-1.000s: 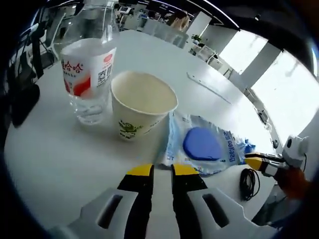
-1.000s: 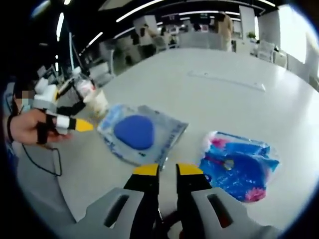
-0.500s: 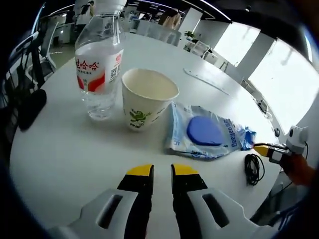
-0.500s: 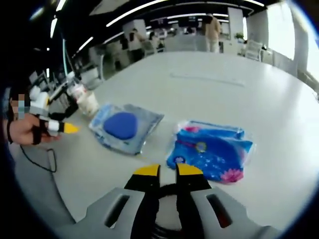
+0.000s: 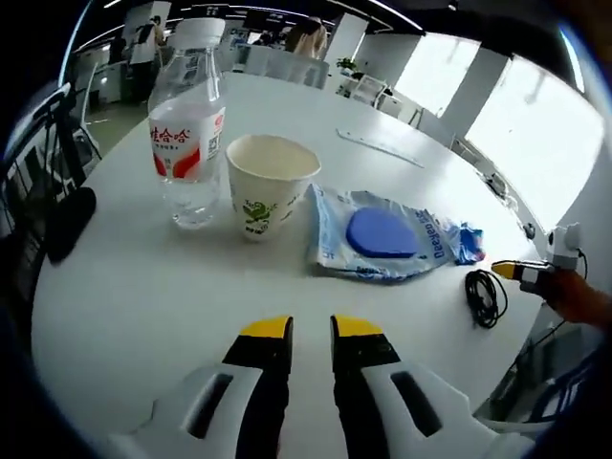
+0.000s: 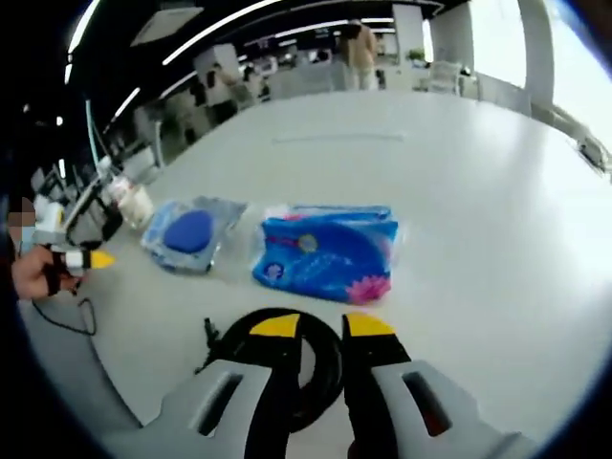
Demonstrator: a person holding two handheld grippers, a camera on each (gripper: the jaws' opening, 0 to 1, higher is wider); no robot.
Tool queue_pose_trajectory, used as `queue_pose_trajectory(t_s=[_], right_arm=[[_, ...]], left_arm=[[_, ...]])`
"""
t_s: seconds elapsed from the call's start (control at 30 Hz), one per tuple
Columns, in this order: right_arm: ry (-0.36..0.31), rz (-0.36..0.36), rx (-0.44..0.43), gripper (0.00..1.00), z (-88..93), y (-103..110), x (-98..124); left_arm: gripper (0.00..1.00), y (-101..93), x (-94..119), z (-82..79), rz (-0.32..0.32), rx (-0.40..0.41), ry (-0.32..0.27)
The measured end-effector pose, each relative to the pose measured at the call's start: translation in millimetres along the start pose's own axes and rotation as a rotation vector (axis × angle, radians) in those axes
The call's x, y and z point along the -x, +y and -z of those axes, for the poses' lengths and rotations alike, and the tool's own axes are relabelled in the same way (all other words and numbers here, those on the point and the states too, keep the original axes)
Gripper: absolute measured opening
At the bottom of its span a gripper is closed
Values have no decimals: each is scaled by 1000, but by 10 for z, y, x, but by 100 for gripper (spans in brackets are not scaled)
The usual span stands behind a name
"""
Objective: Arrange the tabletop items into an orderly group along one side of the table until the central work area is clear of visible clutter.
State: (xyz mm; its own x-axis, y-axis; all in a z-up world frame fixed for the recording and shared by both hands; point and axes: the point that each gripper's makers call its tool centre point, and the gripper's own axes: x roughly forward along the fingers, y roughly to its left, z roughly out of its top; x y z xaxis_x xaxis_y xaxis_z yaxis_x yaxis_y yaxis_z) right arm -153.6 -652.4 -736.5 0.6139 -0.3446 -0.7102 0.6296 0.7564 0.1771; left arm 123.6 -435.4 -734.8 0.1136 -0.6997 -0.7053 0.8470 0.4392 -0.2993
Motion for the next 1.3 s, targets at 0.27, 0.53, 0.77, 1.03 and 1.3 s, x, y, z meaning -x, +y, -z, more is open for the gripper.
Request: queue_pose_trajectory(t_s=[0.27, 0.53, 0.77, 1.03, 1.3], right_arm=[[21, -12, 9, 21, 84, 49, -22], [47, 8, 9, 16, 202, 47, -58], [61, 40, -32, 3, 246, 8, -51], [52, 37, -22, 1, 177, 75, -44], [40, 24, -22, 0, 107, 230, -102]], left_arm=[[17, -28, 127, 20, 20, -67, -9], [19, 64, 321, 155, 16, -90, -5], [19, 179, 464, 232, -1, -68, -12], [19, 263, 545, 280, -9, -54, -13], [19, 213, 610, 214, 9, -44, -44]])
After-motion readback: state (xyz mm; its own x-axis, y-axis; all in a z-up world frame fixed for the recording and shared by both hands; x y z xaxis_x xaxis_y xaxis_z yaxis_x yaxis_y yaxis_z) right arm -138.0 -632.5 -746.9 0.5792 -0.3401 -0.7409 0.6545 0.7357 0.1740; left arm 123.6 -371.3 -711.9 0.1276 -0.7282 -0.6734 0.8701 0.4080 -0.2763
